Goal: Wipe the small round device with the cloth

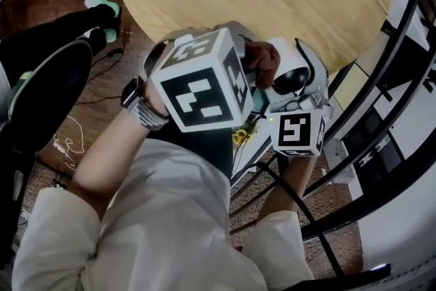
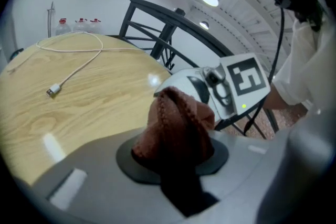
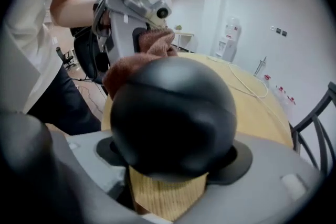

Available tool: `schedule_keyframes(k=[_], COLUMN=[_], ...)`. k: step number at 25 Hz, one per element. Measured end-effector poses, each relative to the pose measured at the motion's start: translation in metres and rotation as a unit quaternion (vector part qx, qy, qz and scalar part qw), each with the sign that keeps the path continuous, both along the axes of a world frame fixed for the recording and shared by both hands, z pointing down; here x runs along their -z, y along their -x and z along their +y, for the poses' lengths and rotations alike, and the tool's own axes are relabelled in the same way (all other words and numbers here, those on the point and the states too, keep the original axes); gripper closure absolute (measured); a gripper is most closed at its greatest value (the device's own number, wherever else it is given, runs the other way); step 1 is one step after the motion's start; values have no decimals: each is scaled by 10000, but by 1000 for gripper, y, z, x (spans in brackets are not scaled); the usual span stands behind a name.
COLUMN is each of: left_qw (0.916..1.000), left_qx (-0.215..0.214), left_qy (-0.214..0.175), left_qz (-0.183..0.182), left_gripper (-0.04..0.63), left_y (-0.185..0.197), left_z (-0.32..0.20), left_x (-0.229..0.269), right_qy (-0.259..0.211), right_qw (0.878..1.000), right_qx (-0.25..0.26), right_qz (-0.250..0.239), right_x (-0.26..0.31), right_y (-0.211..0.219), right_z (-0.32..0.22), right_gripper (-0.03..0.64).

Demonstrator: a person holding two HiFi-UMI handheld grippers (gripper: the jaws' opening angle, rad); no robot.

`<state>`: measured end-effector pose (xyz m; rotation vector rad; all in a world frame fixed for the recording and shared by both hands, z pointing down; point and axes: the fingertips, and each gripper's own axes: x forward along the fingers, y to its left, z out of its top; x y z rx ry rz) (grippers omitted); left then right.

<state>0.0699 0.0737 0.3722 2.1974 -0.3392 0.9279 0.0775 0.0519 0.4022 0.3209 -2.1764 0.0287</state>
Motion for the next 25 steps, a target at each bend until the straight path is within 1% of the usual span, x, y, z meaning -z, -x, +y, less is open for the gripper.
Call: schedule_keyframes(k=[3,6,9,12,14,16,18,20,21,23,25], left_qw=[9996,9986,9965,9932,9923,9933,9941,9947,9954,9975,9974], left_qx=[-52,-124,-233,-359,-381,-290,-155,16,127,421,717], left_qy=[82,113,73,-39,-130,-137,-128,-144,-142,-91,27], left_qz=[-276,-504,-801,-1106,-1174,-1111,-1064,-1021,-940,-567,-12], left_gripper=[468,469,469,471,472,469,469,469,469,469,469], left_y=[3,1,-1,2,2,4,13,28,36,51,56], left_z=[-4,-10,-19,-16,-13,-12,-15,-17,-18,-23,-28], left_x=[-18,-32,-45,-47,-48,-49,-48,-40,-31,-9,13], right_qy=[65,-20,-44,-61,-88,-97,-141,-196,-202,-189,-172], right_qw=[9994,9992,9989,9986,9988,9989,9982,9962,9942,9866,9776], right_qx=[-203,-275,-341,-397,-373,-390,-525,-784,-1000,-1590,-2078], right_qz=[-275,-300,-310,-352,-293,-248,-271,-318,-328,-323,-286], right_x=[2,0,-3,0,1,-2,-2,-1,-1,-2,-4], right_y=[4,1,-2,2,3,2,1,1,-1,-7,-11], right_z=[-1,-3,-9,-5,-2,-3,-9,-14,-16,-18,-20], right_gripper=[233,233,235,235,235,235,235,235,235,236,236])
